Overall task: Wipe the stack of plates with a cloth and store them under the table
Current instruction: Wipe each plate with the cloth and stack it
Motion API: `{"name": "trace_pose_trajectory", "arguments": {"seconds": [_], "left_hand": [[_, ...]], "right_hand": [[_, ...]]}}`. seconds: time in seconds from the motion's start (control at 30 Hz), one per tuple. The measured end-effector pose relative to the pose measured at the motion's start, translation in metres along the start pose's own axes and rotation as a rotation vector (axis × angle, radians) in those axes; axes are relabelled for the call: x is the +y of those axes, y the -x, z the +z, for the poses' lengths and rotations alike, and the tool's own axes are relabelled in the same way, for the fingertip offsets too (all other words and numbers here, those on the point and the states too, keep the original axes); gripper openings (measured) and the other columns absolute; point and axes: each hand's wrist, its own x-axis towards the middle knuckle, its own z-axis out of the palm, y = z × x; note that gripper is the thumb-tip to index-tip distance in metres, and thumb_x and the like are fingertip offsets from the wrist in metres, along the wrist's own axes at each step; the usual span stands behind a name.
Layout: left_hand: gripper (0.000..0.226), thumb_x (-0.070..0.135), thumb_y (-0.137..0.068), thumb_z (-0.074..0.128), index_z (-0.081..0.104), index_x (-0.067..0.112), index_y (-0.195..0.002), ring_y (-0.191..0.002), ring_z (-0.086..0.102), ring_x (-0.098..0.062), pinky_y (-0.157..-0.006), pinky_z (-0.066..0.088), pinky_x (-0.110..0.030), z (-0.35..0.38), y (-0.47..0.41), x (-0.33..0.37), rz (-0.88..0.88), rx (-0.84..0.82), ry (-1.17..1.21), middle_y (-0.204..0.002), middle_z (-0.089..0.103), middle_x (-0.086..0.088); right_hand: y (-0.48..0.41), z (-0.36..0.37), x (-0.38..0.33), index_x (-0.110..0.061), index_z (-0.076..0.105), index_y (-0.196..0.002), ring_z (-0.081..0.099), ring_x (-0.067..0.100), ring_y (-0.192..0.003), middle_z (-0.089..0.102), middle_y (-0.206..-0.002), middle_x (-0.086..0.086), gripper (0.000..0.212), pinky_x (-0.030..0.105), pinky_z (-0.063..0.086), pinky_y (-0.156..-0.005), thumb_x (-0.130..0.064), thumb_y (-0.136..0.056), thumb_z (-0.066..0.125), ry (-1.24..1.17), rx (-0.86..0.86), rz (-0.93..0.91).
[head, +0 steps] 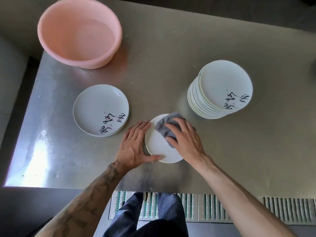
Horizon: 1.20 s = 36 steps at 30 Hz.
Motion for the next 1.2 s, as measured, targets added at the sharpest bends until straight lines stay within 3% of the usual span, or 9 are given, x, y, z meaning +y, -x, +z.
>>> {"name": "trace_pose_trajectory", "arguments": {"seconds": [0.1, 0.2, 0.4, 0.57, 0.67, 0.87, 1.0, 1.13, 1.2], "left_hand": [[0.125, 0.094, -0.065, 0.063, 0.040, 0.009, -0.155, -0.153, 0.030, -0.019, -0.127, 0.020, -0.040, -0.001, 0.000, 0.001, 0.001, -0.007, -0.001, -0.163, 0.038, -0.002], [0.130, 0.097, -0.063, 0.060, 0.037, 0.010, -0.156, -0.155, 0.027, -0.018, -0.128, 0.017, -0.039, -0.003, 0.000, 0.001, 0.000, -0.052, -0.021, -0.164, 0.035, -0.001], [0.132, 0.098, -0.061, 0.061, 0.036, 0.010, -0.157, -0.156, 0.024, -0.017, -0.128, 0.018, -0.041, -0.005, 0.000, 0.001, 0.004, -0.092, -0.045, -0.164, 0.035, -0.002], [0.127, 0.094, -0.063, 0.064, 0.037, 0.011, -0.156, -0.155, 0.027, -0.017, -0.127, 0.019, -0.041, -0.005, 0.001, 0.001, 0.003, -0.059, -0.018, -0.164, 0.036, -0.001], [0.126, 0.091, -0.064, 0.068, 0.038, 0.011, -0.156, -0.154, 0.028, -0.018, -0.127, 0.022, -0.045, -0.005, 0.001, 0.001, 0.015, -0.041, -0.010, -0.164, 0.037, -0.001], [0.142, 0.101, -0.062, 0.050, 0.024, 0.003, -0.161, -0.157, 0.019, -0.026, -0.128, 0.013, -0.053, -0.010, 0.001, 0.002, 0.104, -0.181, -0.129, -0.169, 0.021, -0.012], [0.128, 0.089, -0.071, 0.049, 0.035, -0.008, -0.153, -0.150, 0.036, -0.033, -0.123, 0.026, -0.058, -0.011, -0.001, 0.009, 0.181, -0.137, -0.246, -0.163, 0.033, -0.022], [0.114, 0.079, -0.075, 0.059, 0.047, -0.009, -0.146, -0.143, 0.047, -0.037, -0.116, 0.036, -0.062, -0.015, -0.002, 0.012, 0.222, -0.080, -0.300, -0.157, 0.043, -0.023], [0.103, 0.077, -0.083, 0.054, 0.054, -0.007, -0.142, -0.141, 0.050, -0.037, -0.114, 0.038, -0.062, -0.019, -0.004, 0.015, 0.220, -0.060, -0.306, -0.153, 0.048, -0.022]], "right_hand": [[0.040, 0.001, 0.001, -0.030, 0.057, -0.139, 0.046, 0.022, -0.130, 0.046, -0.145, -0.003, 0.052, 0.039, 0.047, -0.104, -0.038, -0.089, 0.069, -0.018, 0.018, 0.077], [0.074, 0.011, -0.014, -0.032, 0.060, -0.134, 0.048, 0.017, -0.125, 0.049, -0.139, -0.007, 0.045, 0.031, 0.048, -0.103, -0.037, -0.090, 0.070, -0.090, -0.002, 0.027], [0.034, 0.025, -0.031, -0.028, 0.061, -0.139, 0.045, 0.021, -0.134, 0.047, -0.148, -0.001, 0.049, 0.039, 0.040, -0.113, -0.031, -0.091, 0.070, -0.135, 0.012, -0.104], [0.013, 0.008, -0.009, -0.029, 0.059, -0.141, 0.046, 0.027, -0.133, 0.048, -0.149, 0.003, 0.049, 0.038, 0.040, -0.110, -0.031, -0.092, 0.068, -0.035, 0.098, 0.138], [0.045, 0.007, 0.002, -0.026, 0.062, -0.138, 0.049, 0.028, -0.130, 0.051, -0.146, 0.004, 0.044, 0.041, 0.043, -0.108, -0.029, -0.095, 0.067, 0.005, 0.118, 0.156], [0.068, 0.014, -0.005, -0.015, 0.073, -0.124, 0.049, 0.026, -0.123, 0.058, -0.137, -0.001, 0.031, 0.032, 0.049, -0.101, -0.010, -0.094, 0.069, -0.216, 0.256, 0.287], [0.067, 0.012, -0.002, -0.014, 0.074, -0.118, 0.051, 0.026, -0.117, 0.062, -0.127, -0.002, 0.026, 0.018, 0.039, -0.096, -0.006, -0.095, 0.066, -0.282, 0.296, 0.289], [0.076, 0.000, 0.000, -0.013, 0.072, -0.119, 0.055, 0.024, -0.114, 0.063, -0.122, -0.003, 0.027, 0.016, 0.036, -0.102, -0.003, -0.098, 0.060, -0.346, 0.375, 0.274], [0.077, -0.012, 0.000, -0.015, 0.071, -0.122, 0.055, 0.021, -0.115, 0.063, -0.121, -0.004, 0.028, 0.015, 0.036, -0.103, -0.006, -0.100, 0.057, -0.400, 0.450, 0.281]]}}
